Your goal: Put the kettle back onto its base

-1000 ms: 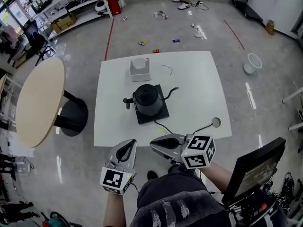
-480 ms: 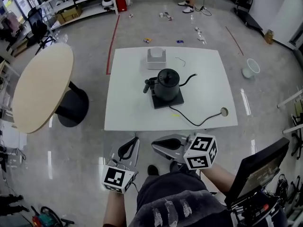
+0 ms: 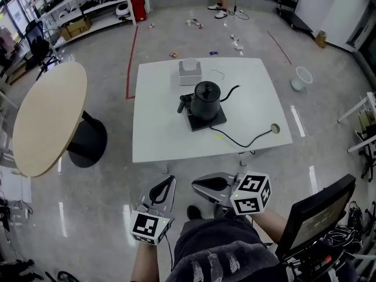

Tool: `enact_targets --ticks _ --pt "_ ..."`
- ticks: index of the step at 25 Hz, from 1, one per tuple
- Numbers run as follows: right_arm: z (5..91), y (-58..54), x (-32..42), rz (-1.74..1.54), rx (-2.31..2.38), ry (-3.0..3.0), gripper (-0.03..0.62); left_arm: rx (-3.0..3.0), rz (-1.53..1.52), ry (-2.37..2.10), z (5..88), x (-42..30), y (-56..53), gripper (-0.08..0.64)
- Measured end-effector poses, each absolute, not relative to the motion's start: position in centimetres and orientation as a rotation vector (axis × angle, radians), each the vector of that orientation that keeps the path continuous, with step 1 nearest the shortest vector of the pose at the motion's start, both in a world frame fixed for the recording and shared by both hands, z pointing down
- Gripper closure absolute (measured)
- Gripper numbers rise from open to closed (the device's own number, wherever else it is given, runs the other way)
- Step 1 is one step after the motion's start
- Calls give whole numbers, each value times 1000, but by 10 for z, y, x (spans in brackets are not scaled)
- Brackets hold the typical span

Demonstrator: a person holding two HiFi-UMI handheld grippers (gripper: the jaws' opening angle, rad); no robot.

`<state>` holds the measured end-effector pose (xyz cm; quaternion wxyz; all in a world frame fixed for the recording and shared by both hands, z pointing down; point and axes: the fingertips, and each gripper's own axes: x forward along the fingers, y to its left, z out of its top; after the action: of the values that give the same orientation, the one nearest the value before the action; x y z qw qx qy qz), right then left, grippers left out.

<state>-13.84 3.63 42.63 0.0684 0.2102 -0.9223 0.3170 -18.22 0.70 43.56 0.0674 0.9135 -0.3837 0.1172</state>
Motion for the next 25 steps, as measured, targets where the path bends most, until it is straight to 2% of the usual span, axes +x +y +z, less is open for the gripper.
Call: enact_targets --ticks 12,25 --pt "417 60 -100 914 616 -2832 592 2807 419 -1107 427 -126 31 560" --pt "421 110 -23 952 614 -2864 592 2816 517 -1068 430 -44 88 560"
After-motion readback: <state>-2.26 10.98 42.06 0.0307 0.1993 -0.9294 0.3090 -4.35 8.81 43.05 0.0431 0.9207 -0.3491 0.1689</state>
